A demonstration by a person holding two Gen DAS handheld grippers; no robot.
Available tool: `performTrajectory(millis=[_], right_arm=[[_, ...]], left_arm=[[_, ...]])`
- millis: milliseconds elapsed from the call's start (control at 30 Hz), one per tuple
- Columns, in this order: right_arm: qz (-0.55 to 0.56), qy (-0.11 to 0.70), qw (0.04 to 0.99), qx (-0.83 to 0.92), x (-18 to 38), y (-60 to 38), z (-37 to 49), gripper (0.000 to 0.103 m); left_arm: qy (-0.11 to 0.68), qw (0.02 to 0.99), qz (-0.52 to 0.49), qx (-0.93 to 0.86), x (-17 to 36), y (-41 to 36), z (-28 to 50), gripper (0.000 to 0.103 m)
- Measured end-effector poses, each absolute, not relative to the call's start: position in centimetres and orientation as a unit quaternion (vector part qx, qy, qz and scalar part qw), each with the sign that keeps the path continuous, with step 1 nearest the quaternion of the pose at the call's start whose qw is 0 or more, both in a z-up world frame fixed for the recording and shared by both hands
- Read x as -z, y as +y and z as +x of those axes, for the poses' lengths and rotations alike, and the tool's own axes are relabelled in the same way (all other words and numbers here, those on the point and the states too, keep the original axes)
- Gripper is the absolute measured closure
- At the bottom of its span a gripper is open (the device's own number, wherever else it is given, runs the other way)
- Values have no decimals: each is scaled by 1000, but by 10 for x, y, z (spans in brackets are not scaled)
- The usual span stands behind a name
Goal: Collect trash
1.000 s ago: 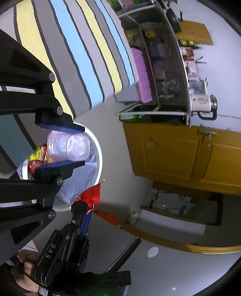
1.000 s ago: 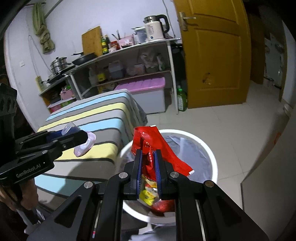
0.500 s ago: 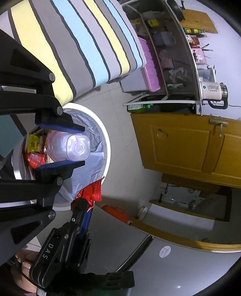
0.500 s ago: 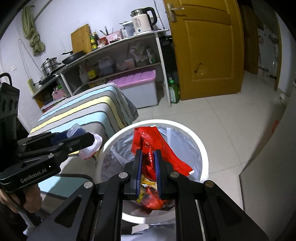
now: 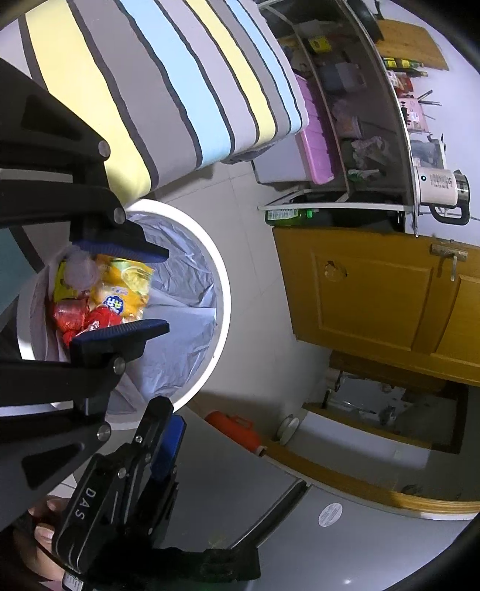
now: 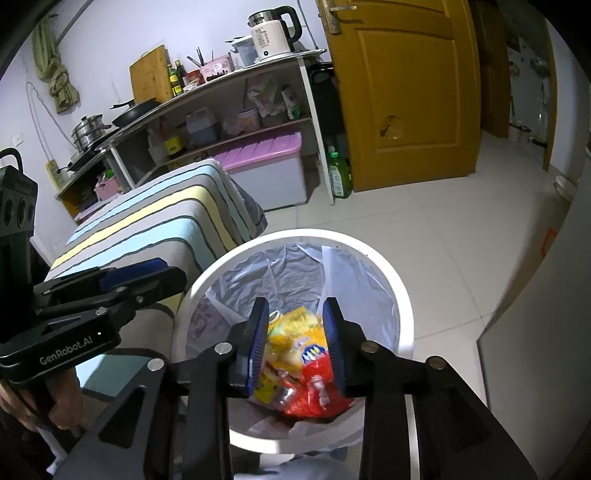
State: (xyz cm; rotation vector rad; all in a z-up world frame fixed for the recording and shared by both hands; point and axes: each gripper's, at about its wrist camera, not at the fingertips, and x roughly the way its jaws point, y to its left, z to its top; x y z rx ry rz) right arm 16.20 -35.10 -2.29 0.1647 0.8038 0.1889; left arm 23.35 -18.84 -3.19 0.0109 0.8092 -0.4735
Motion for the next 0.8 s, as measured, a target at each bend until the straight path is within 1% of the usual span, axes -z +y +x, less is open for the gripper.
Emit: performTrajectory(millis=[367, 800], right_arm=[[67, 368, 923, -92, 1, -333, 140, 71], [29, 336, 935, -108, -31, -292, 93, 71]], left_arm=[[362, 906, 0, 219, 11, -169, 205, 71], [320, 928, -9, 188, -21, -124, 148, 71]])
